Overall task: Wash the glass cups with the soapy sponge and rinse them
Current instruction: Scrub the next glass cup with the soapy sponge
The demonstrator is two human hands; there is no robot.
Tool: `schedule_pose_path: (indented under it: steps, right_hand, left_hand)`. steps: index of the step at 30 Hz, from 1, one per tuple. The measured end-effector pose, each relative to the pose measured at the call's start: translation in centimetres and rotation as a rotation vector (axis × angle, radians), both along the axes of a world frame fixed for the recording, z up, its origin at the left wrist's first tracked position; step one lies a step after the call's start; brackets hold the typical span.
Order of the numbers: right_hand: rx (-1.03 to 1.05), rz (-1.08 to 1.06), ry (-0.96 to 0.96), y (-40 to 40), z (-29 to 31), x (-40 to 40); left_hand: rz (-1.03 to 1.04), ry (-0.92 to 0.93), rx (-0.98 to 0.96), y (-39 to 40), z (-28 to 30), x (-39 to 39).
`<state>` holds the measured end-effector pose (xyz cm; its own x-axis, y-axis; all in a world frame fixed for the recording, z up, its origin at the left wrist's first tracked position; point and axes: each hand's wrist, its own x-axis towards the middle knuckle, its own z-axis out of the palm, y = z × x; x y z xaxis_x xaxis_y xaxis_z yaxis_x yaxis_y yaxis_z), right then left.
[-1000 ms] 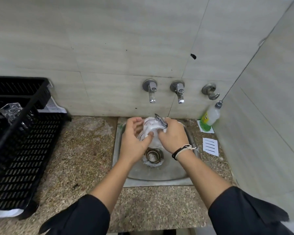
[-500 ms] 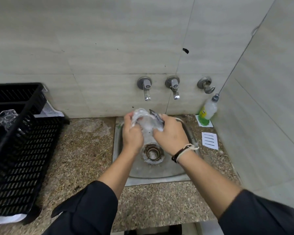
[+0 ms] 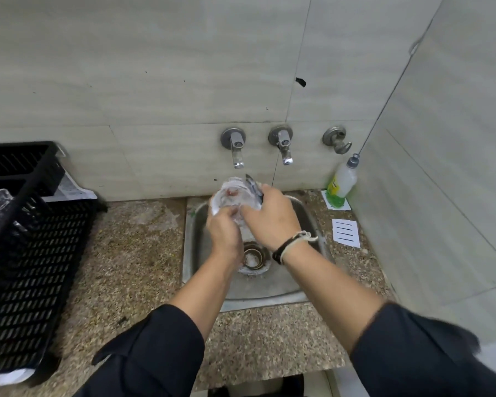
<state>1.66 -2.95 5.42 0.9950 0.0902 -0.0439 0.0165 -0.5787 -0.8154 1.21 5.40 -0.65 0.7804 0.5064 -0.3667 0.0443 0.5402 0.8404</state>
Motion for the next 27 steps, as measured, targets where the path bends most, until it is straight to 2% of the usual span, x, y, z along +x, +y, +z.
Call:
schedule_pose_path:
  steps: [2, 4, 5, 7, 9, 11, 13, 17, 18, 20, 23, 25, 27]
  right_hand:
    - [-0.021, 0.028, -0.020, 0.3, -0.1, -0.9]
    - [-0.050, 0.011, -0.029, 0.0, -0.4, 0.0]
    - [-0.066, 0.008, -0.032, -0.4, -0.2, 0.8]
    - [-0.145, 0.046, -0.083, -1.4, 0.1, 1.8]
    - [-0.288, 0.135, -0.183, -1.8, 0.1, 1.9]
    - [-0.412, 0.221, -0.263, -1.9, 0.3, 1.8]
    - [-0.337, 0.252, -0.255, -2.1, 0.0, 1.7]
    - [0.216, 0.071, -0.007, -4.6, 0.0, 1.0]
    - [0.255, 0.012, 0.015, -4.8, -0.3, 0.9]
    - [0.315, 0.025, 0.131, -3.9, -0.8, 0.1]
    - [0.436, -0.003, 0.293, -1.6, -2.9, 0.2]
    - [0.521, -0.150, 0.313, -1.3, -4.4, 2.0]
    - [0.473, -0.164, 0.293, -0.7, -1.9, 1.1]
  left_hand:
    - [0.005, -0.008, -0.090, 0.0, -0.5, 0.3]
    - [-0.067, -0.037, -0.038, -0.6, -0.8, 0.0]
    - [-0.135, -0.044, 0.041, -0.8, -1.0, -0.3]
    - [-0.336, -0.035, 0.382, 0.0, -1.2, -1.2]
    - [-0.443, -0.040, 0.718, 1.2, -1.3, -1.3]
    - [-0.429, -0.055, 0.826, 2.2, -1.0, -0.5]
    - [-0.361, -0.026, 0.838, 2.5, -0.3, 0.2]
    - [-0.156, 0.086, 0.552, 3.6, -1.3, 1.1]
    - [-0.125, 0.083, 0.510, 3.8, -1.7, 1.0]
    - [-0.107, 0.074, 0.493, 3.3, -2.0, 0.5]
    - [-0.165, -0.001, 0.516, 1.3, -1.8, -0.7]
    - [-0.181, -0.046, 0.573, 0.7, -2.0, -1.4]
    - [-0.144, -0.081, 0.611, 1.0, -2.0, -1.7]
